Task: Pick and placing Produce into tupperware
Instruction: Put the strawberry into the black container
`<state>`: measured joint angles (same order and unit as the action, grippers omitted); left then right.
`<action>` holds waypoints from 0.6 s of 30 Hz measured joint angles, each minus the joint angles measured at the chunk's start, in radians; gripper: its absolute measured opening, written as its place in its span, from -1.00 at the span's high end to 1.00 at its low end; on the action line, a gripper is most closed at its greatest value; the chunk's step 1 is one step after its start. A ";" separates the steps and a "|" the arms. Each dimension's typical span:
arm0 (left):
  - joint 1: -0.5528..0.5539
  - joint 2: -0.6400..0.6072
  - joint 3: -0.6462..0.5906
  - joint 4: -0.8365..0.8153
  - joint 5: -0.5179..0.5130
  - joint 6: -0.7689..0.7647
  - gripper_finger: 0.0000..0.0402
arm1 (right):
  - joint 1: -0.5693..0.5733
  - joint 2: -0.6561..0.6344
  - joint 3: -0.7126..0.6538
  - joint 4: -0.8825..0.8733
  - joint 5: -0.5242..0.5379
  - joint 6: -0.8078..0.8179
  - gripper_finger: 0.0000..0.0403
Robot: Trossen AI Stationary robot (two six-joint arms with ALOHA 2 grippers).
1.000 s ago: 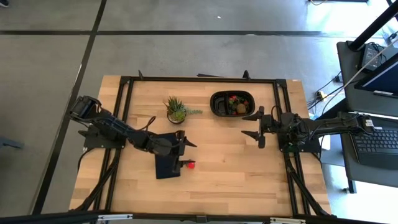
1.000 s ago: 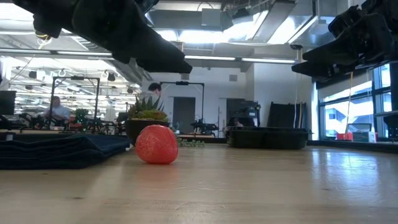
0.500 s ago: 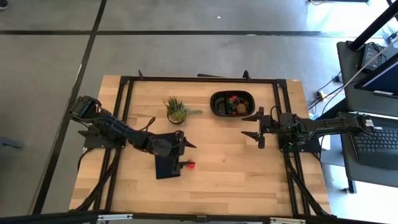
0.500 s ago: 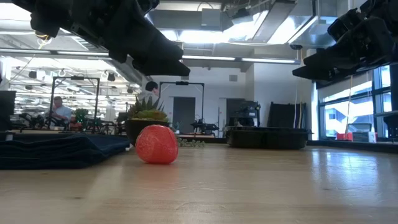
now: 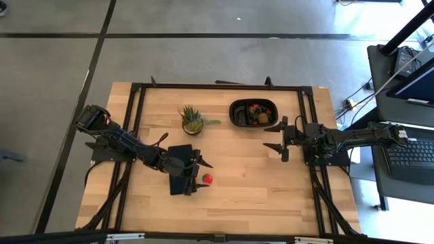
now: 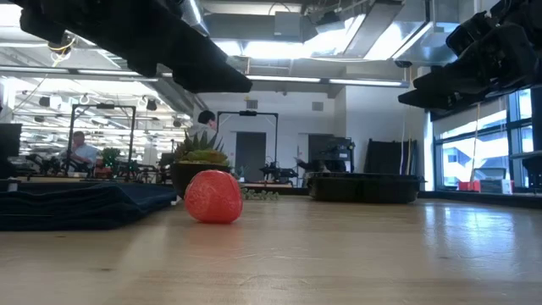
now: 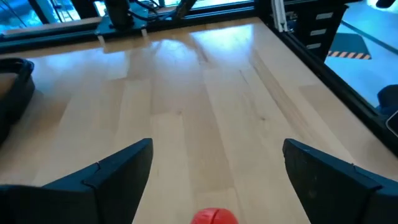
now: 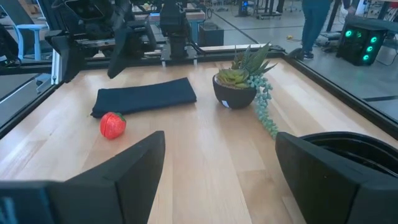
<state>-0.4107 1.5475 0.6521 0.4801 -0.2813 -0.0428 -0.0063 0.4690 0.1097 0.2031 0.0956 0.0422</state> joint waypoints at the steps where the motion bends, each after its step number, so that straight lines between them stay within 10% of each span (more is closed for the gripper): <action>1: -0.004 0.000 0.000 0.000 0.000 -0.004 -0.75 | 0.000 0.000 0.000 0.000 0.000 0.000 -0.52; 18: -0.005 0.000 0.001 -0.060 -0.022 -0.112 -0.73 | 0.000 0.000 0.000 -0.002 0.000 0.001 -0.52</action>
<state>-0.4158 1.5478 0.6533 0.4197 -0.3034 -0.1550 -0.0063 0.4690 0.1097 0.2007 0.0956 0.0437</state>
